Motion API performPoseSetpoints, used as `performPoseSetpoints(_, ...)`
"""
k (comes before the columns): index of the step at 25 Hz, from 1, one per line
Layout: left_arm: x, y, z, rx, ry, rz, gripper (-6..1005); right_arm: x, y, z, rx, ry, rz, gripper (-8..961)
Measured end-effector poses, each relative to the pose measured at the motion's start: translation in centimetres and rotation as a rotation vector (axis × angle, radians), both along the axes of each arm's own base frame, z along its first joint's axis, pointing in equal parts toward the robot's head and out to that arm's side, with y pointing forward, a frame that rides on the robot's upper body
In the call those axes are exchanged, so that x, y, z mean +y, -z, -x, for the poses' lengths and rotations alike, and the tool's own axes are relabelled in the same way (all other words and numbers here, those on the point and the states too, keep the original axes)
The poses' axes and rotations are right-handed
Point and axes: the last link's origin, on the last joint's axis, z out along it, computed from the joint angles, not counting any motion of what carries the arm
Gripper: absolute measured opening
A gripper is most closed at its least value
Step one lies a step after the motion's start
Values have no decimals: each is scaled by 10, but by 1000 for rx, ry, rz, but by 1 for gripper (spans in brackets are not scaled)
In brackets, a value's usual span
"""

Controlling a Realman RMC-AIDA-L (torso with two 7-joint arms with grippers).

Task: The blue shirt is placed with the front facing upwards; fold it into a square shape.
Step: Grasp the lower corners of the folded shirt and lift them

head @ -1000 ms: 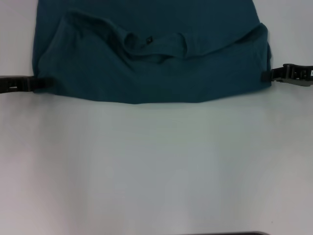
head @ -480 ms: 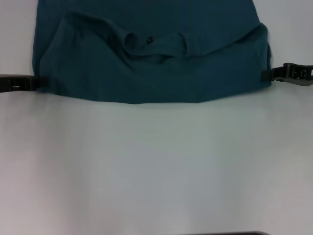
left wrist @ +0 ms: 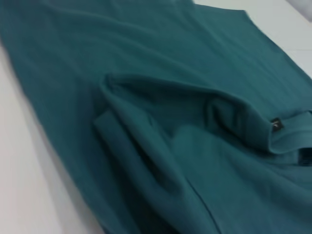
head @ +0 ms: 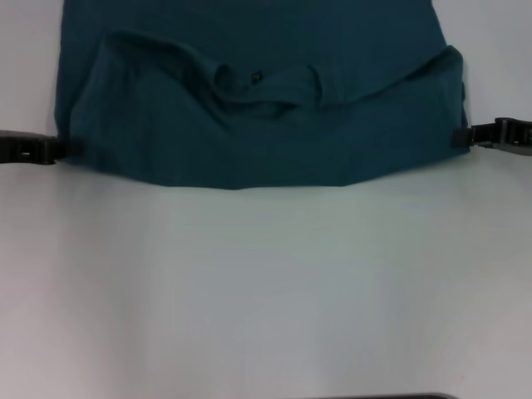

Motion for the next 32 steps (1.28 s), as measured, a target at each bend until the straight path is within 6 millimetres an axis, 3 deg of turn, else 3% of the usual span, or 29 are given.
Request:
performPoseSetpoints(8,-25,-9,1,-45,14,109,24,-29,-10,-13,17,-6,48,71)
performPoseSetpoints(22,-85,-13,3,-157,28,312,24,-104,-21,-39,70,-15,130,76)
performPoseSetpoints(32,-112,-17,13,-188,42,371,23,-131,-22,-45,99,-26,145,79)
